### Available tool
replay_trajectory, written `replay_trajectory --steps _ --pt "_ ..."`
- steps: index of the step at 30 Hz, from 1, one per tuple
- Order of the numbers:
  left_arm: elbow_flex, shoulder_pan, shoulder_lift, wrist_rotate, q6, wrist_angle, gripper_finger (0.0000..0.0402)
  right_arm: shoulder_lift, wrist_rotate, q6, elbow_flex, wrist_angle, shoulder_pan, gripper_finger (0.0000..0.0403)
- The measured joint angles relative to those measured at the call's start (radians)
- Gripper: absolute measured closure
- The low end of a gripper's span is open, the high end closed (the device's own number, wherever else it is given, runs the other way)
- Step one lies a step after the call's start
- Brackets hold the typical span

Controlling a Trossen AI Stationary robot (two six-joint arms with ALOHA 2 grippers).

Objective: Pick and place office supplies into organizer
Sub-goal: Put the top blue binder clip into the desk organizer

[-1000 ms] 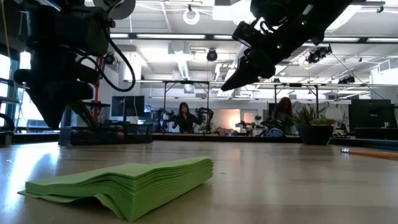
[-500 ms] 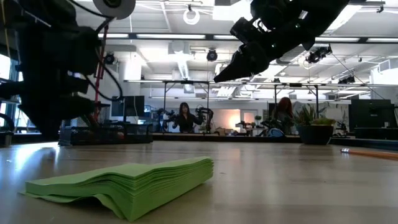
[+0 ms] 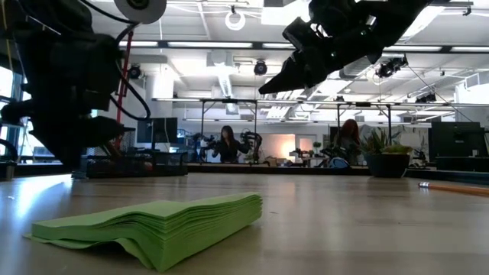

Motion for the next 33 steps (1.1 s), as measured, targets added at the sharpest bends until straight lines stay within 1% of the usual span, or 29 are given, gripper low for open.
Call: replay_trajectory --steps 4,9,14,18,26,29,33 --pt "-0.002 0.0 0.008 0.005 0.02 0.056 0.0357 0.0 -0.002 0.001 0.0 -0.004 0.001 0.0375" --pt "-0.02 -0.001 0.054 0.003 0.054 0.151 0.0357 0.0 -0.038 0.024 0.0 -0.026 0.001 0.0373" --pt "-0.018 -0.001 0.093 0.002 0.07 0.158 0.0357 0.001 -0.038 0.043 0.0 -0.053 0.001 0.0373" --pt "-0.009 -0.004 0.088 0.045 0.096 0.153 0.0357 0.001 -0.038 0.053 0.0 -0.07 0.001 0.0373" --pt "0.089 -0.095 0.083 0.203 0.132 0.177 0.0357 0.001 -0.037 0.076 0.0 -0.115 0.001 0.0375" --pt "0.116 -0.131 0.084 0.204 0.147 0.203 0.0357 0.001 -0.037 0.081 -0.011 -0.107 0.001 0.0375" --pt "0.118 -0.16 0.084 0.172 0.189 0.27 0.0357 0.001 -0.037 0.089 -0.039 -0.073 0.001 0.0375"
